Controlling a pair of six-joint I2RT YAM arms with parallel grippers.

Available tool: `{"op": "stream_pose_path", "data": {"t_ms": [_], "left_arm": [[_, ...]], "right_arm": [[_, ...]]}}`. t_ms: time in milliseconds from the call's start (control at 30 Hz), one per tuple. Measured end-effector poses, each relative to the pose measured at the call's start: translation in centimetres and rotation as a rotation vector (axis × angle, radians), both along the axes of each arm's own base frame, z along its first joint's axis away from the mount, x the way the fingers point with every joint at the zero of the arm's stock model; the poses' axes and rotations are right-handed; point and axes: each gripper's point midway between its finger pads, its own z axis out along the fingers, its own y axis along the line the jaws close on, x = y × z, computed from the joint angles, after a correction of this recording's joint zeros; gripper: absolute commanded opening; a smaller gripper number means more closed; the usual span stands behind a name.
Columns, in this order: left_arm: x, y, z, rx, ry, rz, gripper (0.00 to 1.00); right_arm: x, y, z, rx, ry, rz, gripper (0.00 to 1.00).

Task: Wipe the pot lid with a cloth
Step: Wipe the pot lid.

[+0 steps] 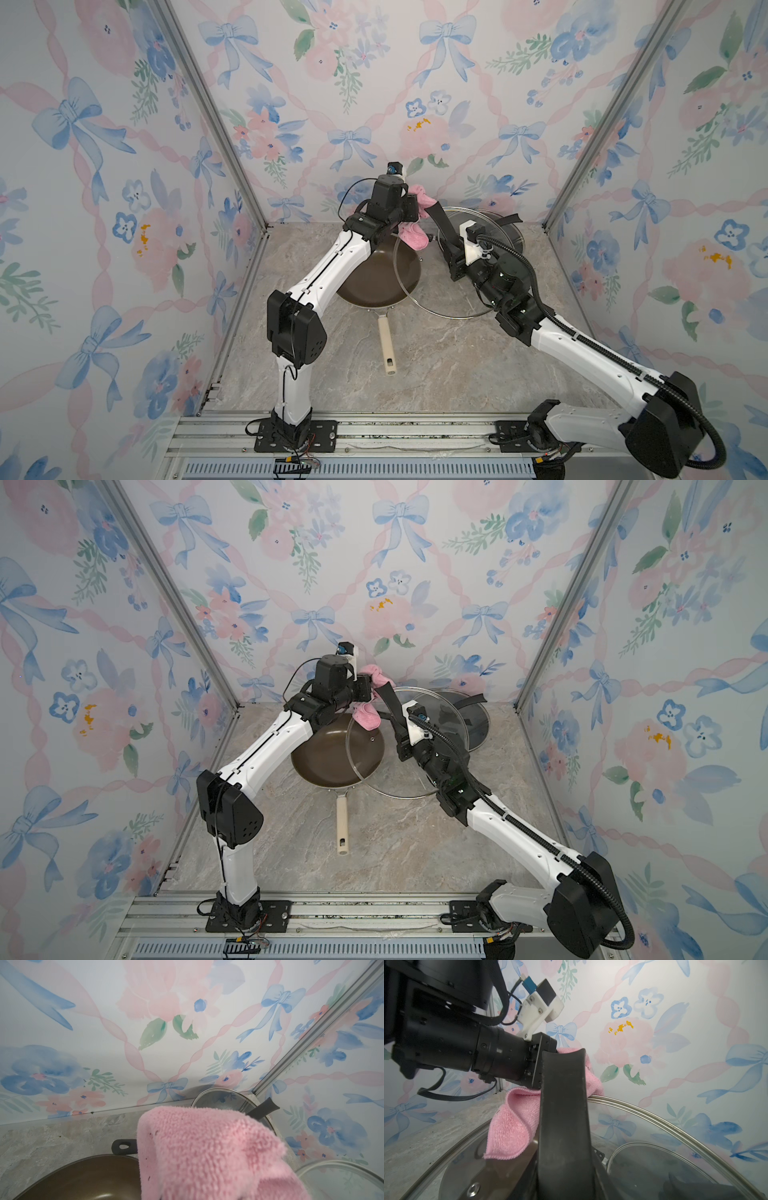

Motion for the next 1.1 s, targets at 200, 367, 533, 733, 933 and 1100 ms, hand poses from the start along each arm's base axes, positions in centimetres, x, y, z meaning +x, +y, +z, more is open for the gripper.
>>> {"op": "stream_pose_path", "data": {"t_ms": [200, 367, 533, 733, 933, 1100], "left_arm": [[-3.2, 0.2, -3.5, 0.054, 0.073, -0.037, 0.03], [-11.5, -1.5, -4.1, 0.120, 0.105, -0.154, 0.03], [-14.9, -1.4, -1.4, 0.076, 0.071, -0.215, 0.03], [-12.8, -1.4, -3.2, 0.098, 0.099, -0.181, 0.02], [-5.6, 1.3, -4.0, 0.092, 0.097, -0.045, 0.02], [-1.7, 5.1, -3.6, 0.095, 0.084, 0.060, 0.02]], "right_arm": [[2.2, -0.5, -2.2, -0.024, 0.037, -0.057, 0.02], [7.2, -1.0, -4.8, -0.016, 0.091, -0.146, 0.02], [9.2, -1.3, -4.1, 0.044, 0.082, -0.173, 0.03], [8.3, 0.5, -2.1, 0.101, 0.048, -0.069, 0.03], [4.7, 1.0, -3.2, 0.031, 0.106, 0.016, 0.03], [0.4, 0.7, -1.1, -0.024, 0.089, 0.097, 0.04]]}}
